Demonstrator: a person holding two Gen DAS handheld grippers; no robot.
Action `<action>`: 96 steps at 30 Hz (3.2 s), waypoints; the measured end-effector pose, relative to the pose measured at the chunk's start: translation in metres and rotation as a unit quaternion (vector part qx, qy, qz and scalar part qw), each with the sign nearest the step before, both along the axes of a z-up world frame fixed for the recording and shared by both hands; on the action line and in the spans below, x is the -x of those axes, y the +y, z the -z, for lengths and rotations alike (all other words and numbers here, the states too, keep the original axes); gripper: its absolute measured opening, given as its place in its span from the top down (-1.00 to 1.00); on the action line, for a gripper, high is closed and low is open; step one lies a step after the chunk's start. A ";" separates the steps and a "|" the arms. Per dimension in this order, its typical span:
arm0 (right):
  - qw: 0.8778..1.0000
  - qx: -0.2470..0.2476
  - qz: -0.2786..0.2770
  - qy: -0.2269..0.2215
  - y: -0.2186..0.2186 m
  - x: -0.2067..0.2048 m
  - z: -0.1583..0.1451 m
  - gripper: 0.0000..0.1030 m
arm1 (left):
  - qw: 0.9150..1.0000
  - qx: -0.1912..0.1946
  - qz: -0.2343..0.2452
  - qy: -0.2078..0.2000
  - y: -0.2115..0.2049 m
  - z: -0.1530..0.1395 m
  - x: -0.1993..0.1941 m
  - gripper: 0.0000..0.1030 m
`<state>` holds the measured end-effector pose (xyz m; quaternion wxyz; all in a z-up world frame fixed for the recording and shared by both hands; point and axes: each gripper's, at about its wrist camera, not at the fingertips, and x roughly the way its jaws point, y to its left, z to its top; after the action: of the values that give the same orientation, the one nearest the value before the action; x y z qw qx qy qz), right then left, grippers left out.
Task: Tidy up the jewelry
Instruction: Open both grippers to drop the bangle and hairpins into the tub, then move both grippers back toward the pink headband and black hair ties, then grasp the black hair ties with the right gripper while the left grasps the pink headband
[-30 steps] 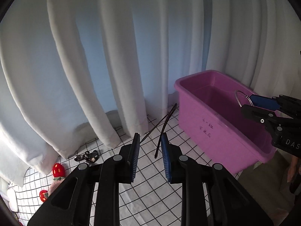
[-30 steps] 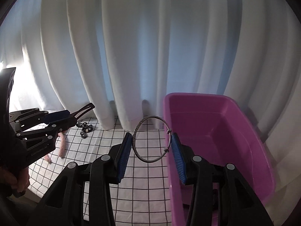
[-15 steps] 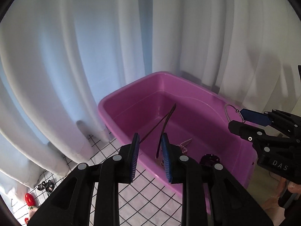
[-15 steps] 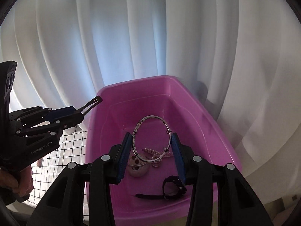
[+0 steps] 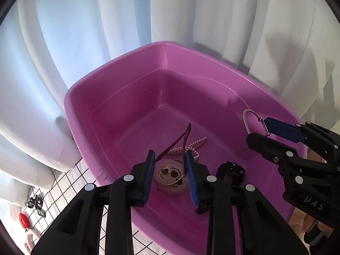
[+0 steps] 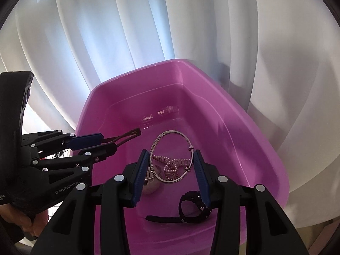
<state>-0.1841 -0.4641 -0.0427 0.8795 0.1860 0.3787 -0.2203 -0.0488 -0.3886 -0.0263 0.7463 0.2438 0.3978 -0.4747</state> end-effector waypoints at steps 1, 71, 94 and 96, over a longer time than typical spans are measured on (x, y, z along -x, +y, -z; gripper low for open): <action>1.000 -0.003 -0.001 0.001 0.000 0.000 0.001 0.19 | 1.000 -0.001 -0.002 0.001 0.000 0.001 -0.001 0.44; 0.950 -0.041 -0.307 0.040 0.264 -0.172 0.016 -0.33 | 0.828 0.018 -0.561 0.006 0.484 0.047 -0.099 -0.88; 0.929 -0.011 -0.352 0.115 0.349 -0.322 0.138 -0.33 | 0.788 -0.016 -0.615 0.031 0.538 0.143 -0.185 -0.88; 0.928 -0.002 -0.353 0.117 0.352 -0.333 0.145 -0.33 | 0.789 -0.017 -0.614 0.029 0.537 0.146 -0.190 -0.88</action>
<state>0.1487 -0.1117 -0.1875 0.8493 0.0151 0.5207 0.0854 0.1411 0.1487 -0.1725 0.8643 -0.0531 0.4931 0.0836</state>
